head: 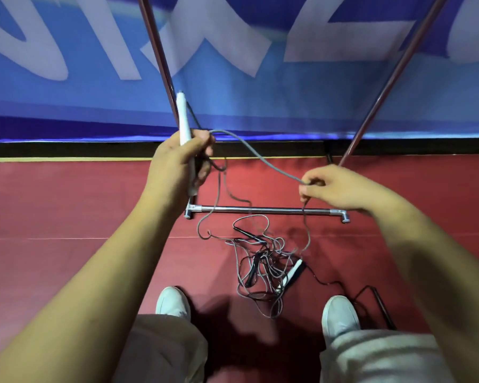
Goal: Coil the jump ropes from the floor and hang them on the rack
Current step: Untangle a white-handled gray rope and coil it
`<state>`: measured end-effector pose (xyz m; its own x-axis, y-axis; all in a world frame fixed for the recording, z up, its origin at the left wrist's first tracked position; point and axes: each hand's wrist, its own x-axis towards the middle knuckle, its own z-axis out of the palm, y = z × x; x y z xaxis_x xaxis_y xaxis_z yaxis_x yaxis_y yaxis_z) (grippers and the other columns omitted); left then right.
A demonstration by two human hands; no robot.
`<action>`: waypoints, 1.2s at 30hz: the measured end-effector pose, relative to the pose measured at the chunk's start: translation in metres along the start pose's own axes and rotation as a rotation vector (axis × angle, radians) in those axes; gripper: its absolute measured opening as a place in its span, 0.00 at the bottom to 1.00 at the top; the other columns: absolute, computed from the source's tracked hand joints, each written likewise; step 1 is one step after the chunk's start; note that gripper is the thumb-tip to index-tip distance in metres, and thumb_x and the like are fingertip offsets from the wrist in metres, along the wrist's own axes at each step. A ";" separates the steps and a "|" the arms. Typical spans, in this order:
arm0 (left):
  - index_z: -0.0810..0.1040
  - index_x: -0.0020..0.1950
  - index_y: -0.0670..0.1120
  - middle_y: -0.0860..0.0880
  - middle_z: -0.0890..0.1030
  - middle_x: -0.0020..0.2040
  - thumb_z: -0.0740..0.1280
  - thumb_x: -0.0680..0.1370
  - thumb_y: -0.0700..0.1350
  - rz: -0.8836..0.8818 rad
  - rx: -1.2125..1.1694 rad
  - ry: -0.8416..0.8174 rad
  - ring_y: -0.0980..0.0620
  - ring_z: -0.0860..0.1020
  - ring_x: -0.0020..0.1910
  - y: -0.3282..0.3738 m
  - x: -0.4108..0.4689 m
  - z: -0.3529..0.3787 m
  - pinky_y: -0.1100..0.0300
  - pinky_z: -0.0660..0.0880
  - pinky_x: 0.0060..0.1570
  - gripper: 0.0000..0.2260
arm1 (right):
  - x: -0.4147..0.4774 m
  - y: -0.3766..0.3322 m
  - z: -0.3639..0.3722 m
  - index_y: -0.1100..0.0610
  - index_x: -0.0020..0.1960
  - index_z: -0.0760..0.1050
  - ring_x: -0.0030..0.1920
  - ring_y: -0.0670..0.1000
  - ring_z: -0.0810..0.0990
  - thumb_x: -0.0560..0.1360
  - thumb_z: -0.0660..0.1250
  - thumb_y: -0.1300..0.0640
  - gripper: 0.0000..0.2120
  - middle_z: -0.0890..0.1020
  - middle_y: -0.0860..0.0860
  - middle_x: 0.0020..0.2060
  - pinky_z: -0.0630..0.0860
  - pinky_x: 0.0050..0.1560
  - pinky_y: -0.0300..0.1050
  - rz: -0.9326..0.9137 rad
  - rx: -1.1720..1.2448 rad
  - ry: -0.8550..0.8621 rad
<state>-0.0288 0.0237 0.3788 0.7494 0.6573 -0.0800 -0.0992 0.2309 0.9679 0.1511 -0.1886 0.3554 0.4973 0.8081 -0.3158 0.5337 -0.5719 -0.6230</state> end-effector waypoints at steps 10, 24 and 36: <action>0.79 0.62 0.49 0.52 0.81 0.31 0.67 0.80 0.41 0.052 0.614 -0.076 0.54 0.79 0.28 -0.007 -0.014 0.014 0.68 0.66 0.24 0.12 | -0.015 -0.058 0.004 0.53 0.47 0.84 0.24 0.46 0.64 0.79 0.66 0.54 0.08 0.68 0.46 0.21 0.61 0.27 0.41 -0.218 0.123 -0.067; 0.73 0.40 0.42 0.54 0.65 0.26 0.63 0.79 0.44 -0.174 -0.198 -0.278 0.58 0.60 0.17 -0.004 -0.009 0.012 0.67 0.56 0.16 0.09 | -0.003 -0.007 0.019 0.54 0.46 0.78 0.45 0.49 0.78 0.80 0.63 0.48 0.11 0.83 0.49 0.43 0.72 0.56 0.47 -0.111 0.075 -0.133; 0.77 0.48 0.43 0.39 0.83 0.34 0.62 0.81 0.44 -0.188 0.511 0.061 0.50 0.69 0.20 0.000 -0.011 0.006 0.66 0.57 0.21 0.06 | 0.000 0.003 0.034 0.57 0.44 0.80 0.31 0.55 0.76 0.82 0.62 0.55 0.12 0.76 0.56 0.26 0.71 0.38 0.47 0.029 0.352 0.118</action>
<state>-0.0328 0.0118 0.3809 0.6828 0.6821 -0.2616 0.3748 -0.0197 0.9269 0.1293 -0.1860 0.3292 0.5954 0.7586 -0.2647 0.2605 -0.4940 -0.8295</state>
